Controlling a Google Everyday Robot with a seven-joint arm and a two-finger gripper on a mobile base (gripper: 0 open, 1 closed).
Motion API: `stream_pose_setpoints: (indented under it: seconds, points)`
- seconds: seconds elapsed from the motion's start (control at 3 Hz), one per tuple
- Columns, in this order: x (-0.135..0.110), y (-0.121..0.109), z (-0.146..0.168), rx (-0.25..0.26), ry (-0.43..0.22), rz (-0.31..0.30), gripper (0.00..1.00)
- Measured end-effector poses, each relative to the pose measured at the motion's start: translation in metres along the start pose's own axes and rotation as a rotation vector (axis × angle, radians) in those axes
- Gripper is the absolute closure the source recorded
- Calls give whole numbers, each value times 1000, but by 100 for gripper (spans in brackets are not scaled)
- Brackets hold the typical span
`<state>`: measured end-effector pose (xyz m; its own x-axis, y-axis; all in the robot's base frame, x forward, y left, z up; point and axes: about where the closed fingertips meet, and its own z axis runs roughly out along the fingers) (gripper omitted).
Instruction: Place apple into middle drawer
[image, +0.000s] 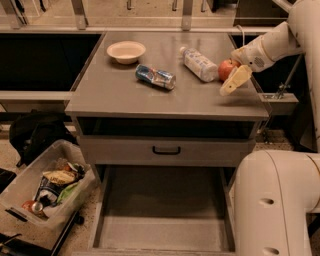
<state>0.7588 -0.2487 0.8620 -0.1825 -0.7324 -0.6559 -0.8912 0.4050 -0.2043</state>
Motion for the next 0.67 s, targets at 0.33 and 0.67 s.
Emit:
stream_pose_setpoints:
  seconds: [0.33,0.67]
  points:
    - [0,0,0,0,0,0,0]
    - [0,0,0,0,0,0,19]
